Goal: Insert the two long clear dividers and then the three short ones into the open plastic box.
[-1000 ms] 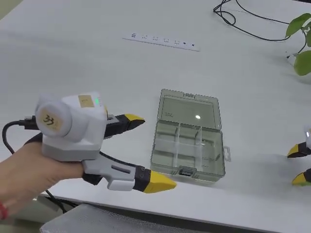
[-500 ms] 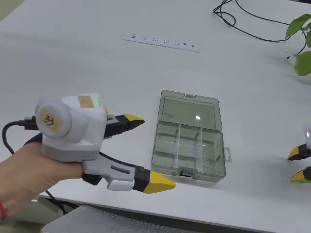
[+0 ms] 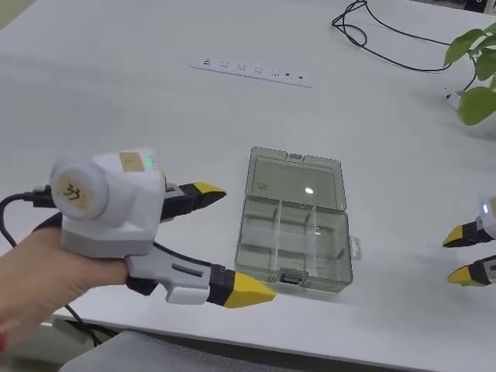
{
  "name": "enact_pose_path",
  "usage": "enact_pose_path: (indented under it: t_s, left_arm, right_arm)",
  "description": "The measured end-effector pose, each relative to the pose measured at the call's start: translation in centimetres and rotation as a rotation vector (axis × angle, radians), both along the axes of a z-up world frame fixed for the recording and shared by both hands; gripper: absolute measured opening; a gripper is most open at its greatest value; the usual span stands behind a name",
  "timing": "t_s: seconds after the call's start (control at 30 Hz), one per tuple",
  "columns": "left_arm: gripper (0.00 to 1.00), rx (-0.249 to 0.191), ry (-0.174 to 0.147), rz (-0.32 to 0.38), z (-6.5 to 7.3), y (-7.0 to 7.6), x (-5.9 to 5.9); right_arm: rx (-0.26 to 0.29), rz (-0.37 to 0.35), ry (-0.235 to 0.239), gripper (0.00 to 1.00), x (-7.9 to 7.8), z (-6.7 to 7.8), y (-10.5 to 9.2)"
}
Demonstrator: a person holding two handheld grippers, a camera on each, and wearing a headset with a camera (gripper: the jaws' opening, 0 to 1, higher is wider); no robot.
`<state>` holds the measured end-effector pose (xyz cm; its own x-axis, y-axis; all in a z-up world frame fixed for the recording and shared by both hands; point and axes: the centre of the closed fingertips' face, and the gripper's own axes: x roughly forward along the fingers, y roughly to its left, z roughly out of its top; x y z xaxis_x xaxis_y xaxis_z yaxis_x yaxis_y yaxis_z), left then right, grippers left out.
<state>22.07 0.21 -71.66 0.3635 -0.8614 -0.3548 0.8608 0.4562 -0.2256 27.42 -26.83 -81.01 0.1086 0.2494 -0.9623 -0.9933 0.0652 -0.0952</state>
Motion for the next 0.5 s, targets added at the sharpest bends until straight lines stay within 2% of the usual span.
enact_pose_path:
  t_s: [0.13, 0.2, 0.3, 0.5]
  left_arm:
    - [0.95, -0.001, -0.005, 0.0, 0.3, 0.0, 0.1]
    - [0.95, -0.007, -0.007, 0.003, 0.5, 0.0, 0.3]
    - [0.95, -0.016, -0.007, 0.005, 1.0, -0.2, 0.4]
    - [0.93, -0.047, -0.002, 0.018, 1.9, -0.5, 1.0]
  right_arm:
    - [0.032, 0.0, -0.034, 0.33, 0.3, 1.7, 1.5]
    - [0.054, -0.002, -0.051, 0.33, 0.5, 1.8, 1.6]
    - [0.084, 0.001, -0.076, 0.33, 0.4, 3.7, 3.3]
    - [0.129, 0.014, -0.117, 0.33, 0.1, 6.4, 5.9]
